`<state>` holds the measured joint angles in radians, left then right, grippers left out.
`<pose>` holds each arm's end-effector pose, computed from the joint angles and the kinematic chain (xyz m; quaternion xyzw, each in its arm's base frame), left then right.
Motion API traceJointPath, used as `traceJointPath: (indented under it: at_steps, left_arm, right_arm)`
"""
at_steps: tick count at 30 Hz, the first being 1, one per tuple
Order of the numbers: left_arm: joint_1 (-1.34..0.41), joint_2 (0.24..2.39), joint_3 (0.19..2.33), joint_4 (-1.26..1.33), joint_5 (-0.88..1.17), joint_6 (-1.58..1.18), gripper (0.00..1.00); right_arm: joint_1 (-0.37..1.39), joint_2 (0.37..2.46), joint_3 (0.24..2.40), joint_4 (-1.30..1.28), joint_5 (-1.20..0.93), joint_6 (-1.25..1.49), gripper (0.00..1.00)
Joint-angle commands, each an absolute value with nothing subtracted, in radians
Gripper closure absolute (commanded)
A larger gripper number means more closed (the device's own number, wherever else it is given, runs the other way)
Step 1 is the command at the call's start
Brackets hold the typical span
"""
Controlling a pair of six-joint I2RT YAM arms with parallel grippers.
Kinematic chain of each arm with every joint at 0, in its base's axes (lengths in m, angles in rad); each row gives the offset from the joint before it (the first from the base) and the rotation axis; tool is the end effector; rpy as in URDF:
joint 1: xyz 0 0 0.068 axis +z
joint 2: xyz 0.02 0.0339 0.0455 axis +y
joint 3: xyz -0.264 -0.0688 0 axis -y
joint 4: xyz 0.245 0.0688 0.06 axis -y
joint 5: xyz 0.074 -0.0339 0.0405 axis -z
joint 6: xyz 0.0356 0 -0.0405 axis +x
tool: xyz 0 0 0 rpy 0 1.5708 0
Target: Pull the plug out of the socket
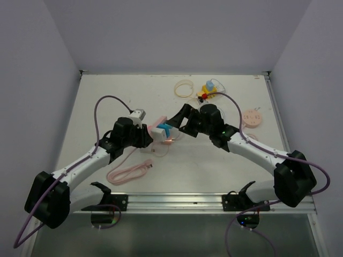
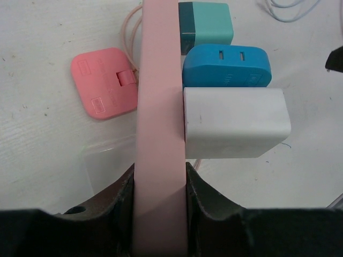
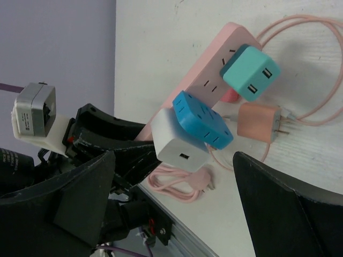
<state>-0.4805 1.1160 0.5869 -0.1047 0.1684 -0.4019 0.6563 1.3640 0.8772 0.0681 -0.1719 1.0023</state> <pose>0.2045 -0.1133 0.2142 0.0729 0.8869 -0.2600 0.3748 0.2419 0.1940 0.2659 0.0978 0.8311 0.4488 0.3134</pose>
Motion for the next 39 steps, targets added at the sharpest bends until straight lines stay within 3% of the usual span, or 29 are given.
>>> traceJointPath:
  at_steps: [1,18,30,36,39]
  left_arm:
    - [-0.488,1.146,0.649,0.074,0.190,-0.451,1.00]
    - [-0.575,1.230,0.707,0.064,0.092,-0.459,1.00]
    - [-0.640,1.227,0.701,0.132,-0.037,-0.543,1.00]
    - [-0.663,1.224,0.698,0.149,-0.073,-0.549,1.00]
    - [-0.672,1.213,0.690,0.149,-0.107,-0.555,1.00]
  right_arm:
    - [0.676,1.353,0.835,0.067,-0.109,1.097,0.04]
    - [0.719,1.500,0.778,0.245,-0.067,1.396,0.05]
    - [0.745,1.555,0.788,0.313,-0.084,1.505,0.12]
    - [0.752,1.557,0.776,0.327,-0.072,1.531,0.24]
    - [0.752,1.557,0.769,0.331,-0.074,1.545,0.38]
